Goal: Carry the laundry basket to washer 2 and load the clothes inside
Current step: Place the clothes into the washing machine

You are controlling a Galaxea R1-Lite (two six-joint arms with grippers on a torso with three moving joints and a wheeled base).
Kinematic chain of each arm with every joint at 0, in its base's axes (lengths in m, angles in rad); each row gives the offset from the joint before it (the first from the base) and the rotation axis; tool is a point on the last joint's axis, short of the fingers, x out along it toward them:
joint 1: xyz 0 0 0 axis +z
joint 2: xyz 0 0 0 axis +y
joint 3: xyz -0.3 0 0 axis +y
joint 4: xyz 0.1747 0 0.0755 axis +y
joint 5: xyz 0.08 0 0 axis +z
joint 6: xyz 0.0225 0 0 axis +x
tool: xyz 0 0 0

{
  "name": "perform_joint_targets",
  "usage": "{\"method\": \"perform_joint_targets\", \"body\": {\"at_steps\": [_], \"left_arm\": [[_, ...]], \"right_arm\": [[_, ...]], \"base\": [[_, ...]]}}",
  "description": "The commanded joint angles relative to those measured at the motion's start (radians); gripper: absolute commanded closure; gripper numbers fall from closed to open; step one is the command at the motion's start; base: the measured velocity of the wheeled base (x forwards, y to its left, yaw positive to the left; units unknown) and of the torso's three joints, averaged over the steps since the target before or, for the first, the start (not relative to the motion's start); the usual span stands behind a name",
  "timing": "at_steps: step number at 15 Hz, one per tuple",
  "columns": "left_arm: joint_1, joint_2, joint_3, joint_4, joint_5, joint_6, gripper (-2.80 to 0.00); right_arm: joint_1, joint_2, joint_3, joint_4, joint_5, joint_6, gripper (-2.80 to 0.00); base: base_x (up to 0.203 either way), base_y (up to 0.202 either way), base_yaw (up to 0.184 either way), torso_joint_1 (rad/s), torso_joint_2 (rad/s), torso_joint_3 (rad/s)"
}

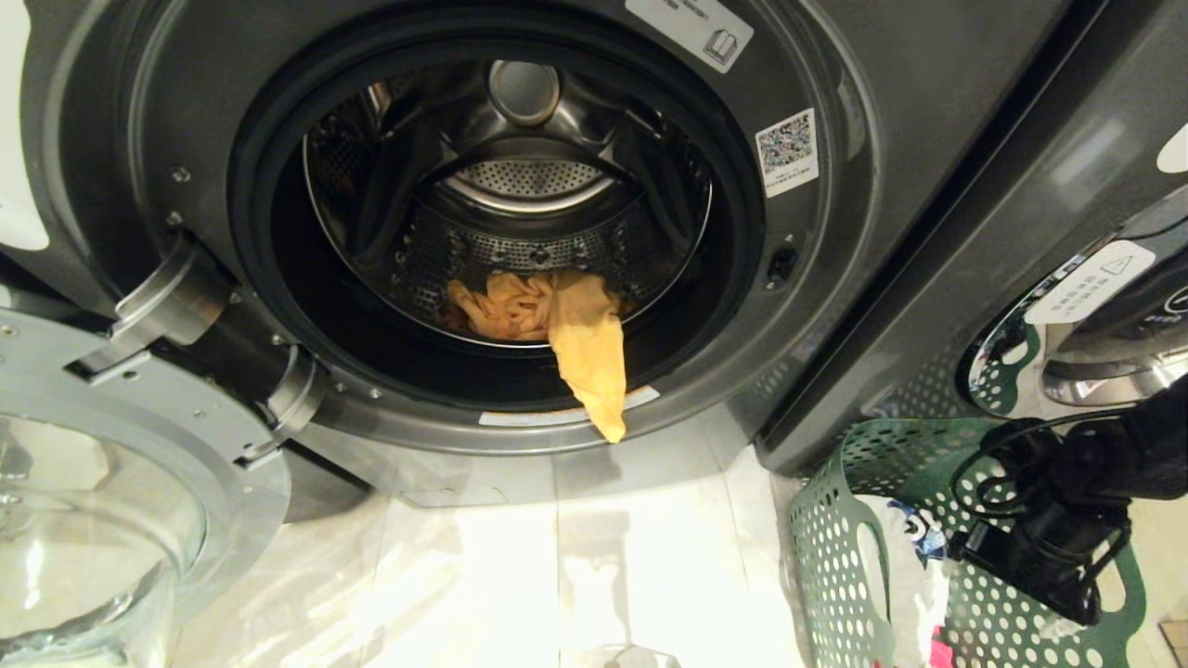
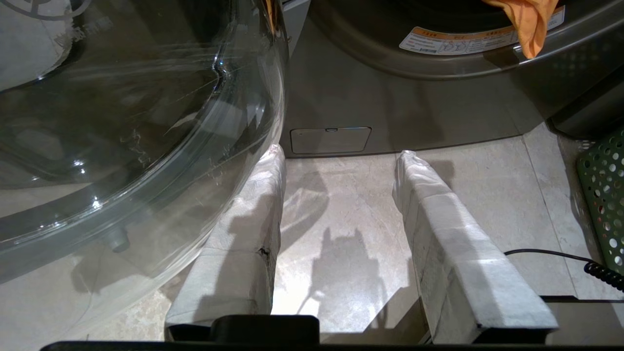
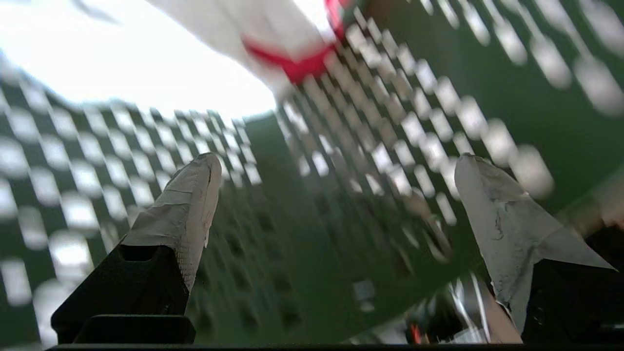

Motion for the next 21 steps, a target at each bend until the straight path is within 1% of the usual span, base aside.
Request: {"method": "perform_joint_targets", "body": {"at_steps": [1,2,3,5,6,7,8,10,14,18,21], "left_arm": [[0.0,0.001,0.0,0.0,0.001,0.0,0.0],[0.0,0.001,0.0,0.0,0.001,0.0,0.0],[0.0,0.001,0.0,0.0,0.0,0.0,0.0],[0.0,0.001,0.0,0.0,0.001,0.0,0.0],[0.0,0.001,0.0,0.0,0.001,0.0,0.0],[0.0,0.001,0.0,0.0,0.001,0.0,0.0],[0.0,0.001,0.0,0.0,0.0,0.0,0.0],[0.0,0.001,0.0,0.0,0.001,0.0,0.0],[0.0,0.001,0.0,0.0,0.001,0.0,0.0],[0.0,0.001,0.0,0.0,0.0,0.0,0.0],[0.0,0.001,0.0,0.0,0.0,0.0,0.0]], "right_arm": [[-0.021,0.227,-0.099,-0.073,0.001,-0.031,-2.8],[-0.029,0.299,-0.152,-0.154,0.006,-0.079,-2.8],[-0.035,0.363,-0.193,-0.268,0.013,-0.121,-2.8],[-0.04,0.458,-0.248,-0.477,0.039,-0.218,-2.8],[-0.041,0.489,-0.261,-0.554,0.073,-0.26,-2.8],[-0.04,0.503,-0.266,-0.603,0.119,-0.294,-2.8],[-0.039,0.511,-0.266,-0.634,0.149,-0.316,-2.8],[-0.022,0.514,-0.263,-0.669,0.187,-0.319,-2.8],[0.031,0.594,-0.284,-0.771,0.181,-0.329,-2.8],[0.062,0.685,-0.393,-0.801,0.109,-0.344,-2.8],[0.056,0.724,-0.439,-0.803,0.01,-0.442,-2.8]], "base": [[0.0,0.0,0.0,0.0,0.0,0.0],[0.0,0.0,0.0,0.0,0.0,0.0],[0.0,0.0,0.0,0.0,0.0,0.0],[0.0,0.0,0.0,0.0,0.0,0.0],[0.0,0.0,0.0,0.0,0.0,0.0],[0.0,0.0,0.0,0.0,0.0,0.0],[0.0,0.0,0.0,0.0,0.0,0.0],[0.0,0.0,0.0,0.0,0.0,0.0],[0.0,0.0,0.0,0.0,0.0,0.0],[0.0,0.0,0.0,0.0,0.0,0.0],[0.0,0.0,0.0,0.0,0.0,0.0]]}}
